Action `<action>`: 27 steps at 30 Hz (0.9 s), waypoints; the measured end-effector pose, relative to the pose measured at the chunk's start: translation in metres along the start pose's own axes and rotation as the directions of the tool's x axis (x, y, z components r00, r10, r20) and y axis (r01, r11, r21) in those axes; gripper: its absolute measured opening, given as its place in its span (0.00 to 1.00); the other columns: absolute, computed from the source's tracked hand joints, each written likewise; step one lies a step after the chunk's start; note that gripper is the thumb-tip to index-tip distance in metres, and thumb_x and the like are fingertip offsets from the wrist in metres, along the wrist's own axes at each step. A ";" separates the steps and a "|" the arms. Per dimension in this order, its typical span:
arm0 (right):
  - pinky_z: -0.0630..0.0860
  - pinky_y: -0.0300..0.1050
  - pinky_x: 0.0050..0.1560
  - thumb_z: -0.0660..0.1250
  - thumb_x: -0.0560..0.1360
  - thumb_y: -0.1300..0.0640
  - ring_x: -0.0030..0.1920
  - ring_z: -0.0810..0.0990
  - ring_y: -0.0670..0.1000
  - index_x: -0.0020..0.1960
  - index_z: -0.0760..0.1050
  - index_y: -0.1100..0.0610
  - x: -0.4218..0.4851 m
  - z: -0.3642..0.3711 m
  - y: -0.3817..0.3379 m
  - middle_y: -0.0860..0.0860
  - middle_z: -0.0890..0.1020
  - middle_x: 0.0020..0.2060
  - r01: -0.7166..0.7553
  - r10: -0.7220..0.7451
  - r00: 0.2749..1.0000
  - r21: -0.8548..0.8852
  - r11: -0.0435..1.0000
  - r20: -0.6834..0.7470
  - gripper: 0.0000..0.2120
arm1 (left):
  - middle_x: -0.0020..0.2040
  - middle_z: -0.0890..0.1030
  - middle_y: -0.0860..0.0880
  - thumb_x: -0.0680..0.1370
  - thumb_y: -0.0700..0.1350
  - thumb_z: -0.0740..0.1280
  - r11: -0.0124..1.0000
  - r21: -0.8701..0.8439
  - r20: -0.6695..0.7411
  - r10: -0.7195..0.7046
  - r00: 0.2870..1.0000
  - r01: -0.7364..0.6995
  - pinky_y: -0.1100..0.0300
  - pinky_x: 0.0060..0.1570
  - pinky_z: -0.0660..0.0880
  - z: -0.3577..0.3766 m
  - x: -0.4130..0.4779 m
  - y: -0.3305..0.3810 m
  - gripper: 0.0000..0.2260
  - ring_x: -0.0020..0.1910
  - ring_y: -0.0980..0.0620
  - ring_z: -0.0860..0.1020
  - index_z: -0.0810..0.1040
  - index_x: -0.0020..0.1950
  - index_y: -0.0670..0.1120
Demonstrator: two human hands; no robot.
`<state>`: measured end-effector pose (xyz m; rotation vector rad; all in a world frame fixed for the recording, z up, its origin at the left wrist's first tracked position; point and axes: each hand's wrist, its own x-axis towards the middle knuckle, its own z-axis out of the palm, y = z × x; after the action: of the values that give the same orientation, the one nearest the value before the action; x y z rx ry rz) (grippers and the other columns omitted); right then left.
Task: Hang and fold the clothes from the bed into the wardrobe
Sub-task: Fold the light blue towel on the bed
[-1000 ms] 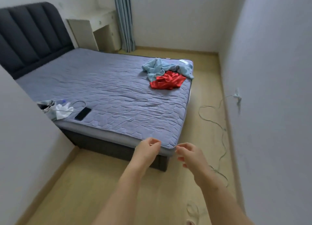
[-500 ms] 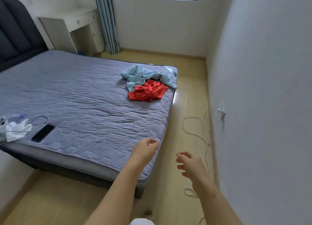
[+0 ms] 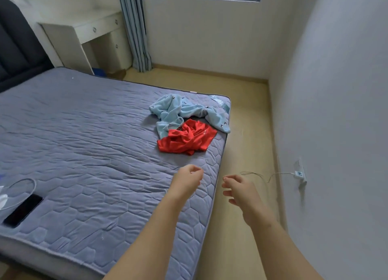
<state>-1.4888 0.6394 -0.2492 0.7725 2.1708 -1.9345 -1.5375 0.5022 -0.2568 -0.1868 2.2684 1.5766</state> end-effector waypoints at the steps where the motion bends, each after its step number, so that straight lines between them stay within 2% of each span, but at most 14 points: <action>1: 0.70 0.32 0.28 0.61 0.76 0.61 0.35 0.74 0.46 0.40 0.75 0.55 0.013 0.000 -0.007 0.50 0.77 0.37 -0.008 0.008 1.000 0.013 1.000 -0.001 0.08 | 0.39 0.78 0.50 0.77 0.42 0.62 1.000 0.003 -0.004 -0.008 1.000 0.008 0.63 0.29 0.66 -0.002 0.014 0.006 0.07 0.38 0.52 0.76 0.74 0.40 0.50; 4: 0.69 0.36 0.32 0.61 0.76 0.62 0.35 0.74 0.47 0.40 0.75 0.55 0.050 -0.002 -0.018 0.51 0.78 0.38 -0.040 0.040 0.999 0.034 0.999 -0.002 0.08 | 0.37 0.79 0.51 0.77 0.43 0.62 0.999 0.002 -0.002 -0.038 0.999 0.038 0.63 0.30 0.67 -0.002 0.053 0.018 0.08 0.37 0.54 0.76 0.75 0.38 0.51; 7: 0.67 0.38 0.32 0.61 0.76 0.62 0.33 0.74 0.47 0.40 0.75 0.56 0.095 -0.003 -0.031 0.51 0.78 0.37 -0.066 0.066 0.998 0.026 0.997 0.006 0.07 | 0.40 0.79 0.48 0.77 0.42 0.62 0.999 0.019 -0.026 -0.048 0.999 0.048 0.62 0.32 0.68 0.004 0.092 0.029 0.07 0.38 0.52 0.77 0.75 0.40 0.50; 11: 0.66 0.38 0.31 0.62 0.76 0.60 0.31 0.74 0.46 0.40 0.74 0.55 0.162 -0.011 -0.050 0.50 0.77 0.35 -0.069 0.069 0.996 0.000 0.998 0.060 0.07 | 0.39 0.78 0.52 0.76 0.45 0.62 0.983 0.180 -0.096 -0.002 0.995 0.019 0.63 0.32 0.69 0.016 0.150 0.042 0.04 0.36 0.53 0.75 0.76 0.45 0.51; 14: 0.67 0.38 0.31 0.62 0.76 0.61 0.32 0.74 0.47 0.39 0.74 0.54 0.223 -0.032 -0.068 0.51 0.77 0.37 -0.044 0.045 0.996 -0.016 0.999 0.076 0.08 | 0.42 0.79 0.50 0.76 0.44 0.63 0.990 0.139 -0.119 -0.002 0.993 0.019 0.61 0.43 0.72 0.036 0.201 0.063 0.05 0.43 0.51 0.77 0.77 0.44 0.51; 17: 0.69 0.32 0.28 0.61 0.76 0.61 0.35 0.74 0.46 0.40 0.74 0.55 0.288 -0.064 -0.090 0.50 0.77 0.37 -0.027 0.030 0.995 -0.025 0.999 0.100 0.08 | 0.45 0.81 0.49 0.76 0.45 0.63 0.995 0.087 -0.147 -0.034 0.988 0.047 0.57 0.51 0.74 0.061 0.255 0.092 0.06 0.48 0.49 0.78 0.77 0.42 0.53; 19: 0.69 0.32 0.28 0.61 0.76 0.62 0.35 0.74 0.47 0.40 0.74 0.55 0.327 -0.088 -0.105 0.50 0.77 0.37 -0.047 0.052 0.992 -0.038 0.998 0.119 0.08 | 0.46 0.81 0.47 0.76 0.44 0.63 0.995 0.053 -0.168 -0.080 0.983 0.090 0.57 0.49 0.73 0.078 0.287 0.112 0.06 0.47 0.48 0.78 0.76 0.41 0.52; 23: 0.67 0.40 0.34 0.61 0.76 0.61 0.34 0.73 0.49 0.39 0.74 0.55 0.399 -0.122 -0.131 0.51 0.77 0.35 -0.084 0.090 0.991 -0.063 0.994 0.102 0.08 | 0.42 0.80 0.49 0.77 0.44 0.63 0.990 -0.001 -0.212 -0.139 0.967 0.142 0.60 0.41 0.70 0.102 0.338 0.146 0.05 0.44 0.50 0.78 0.78 0.44 0.50; 27: 0.69 0.38 0.33 0.61 0.76 0.60 0.33 0.75 0.48 0.40 0.74 0.54 0.447 -0.122 -0.142 0.50 0.78 0.35 -0.137 0.147 0.977 -0.074 0.988 0.157 0.07 | 0.39 0.79 0.51 0.78 0.43 0.63 0.982 -0.038 -0.253 -0.188 0.949 0.184 0.65 0.34 0.69 0.113 0.373 0.160 0.05 0.39 0.53 0.76 0.77 0.44 0.49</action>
<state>-1.9090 0.8770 -0.2924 0.7123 2.0132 -1.7843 -1.9069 0.7030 -0.2902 -0.6232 2.3471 1.5450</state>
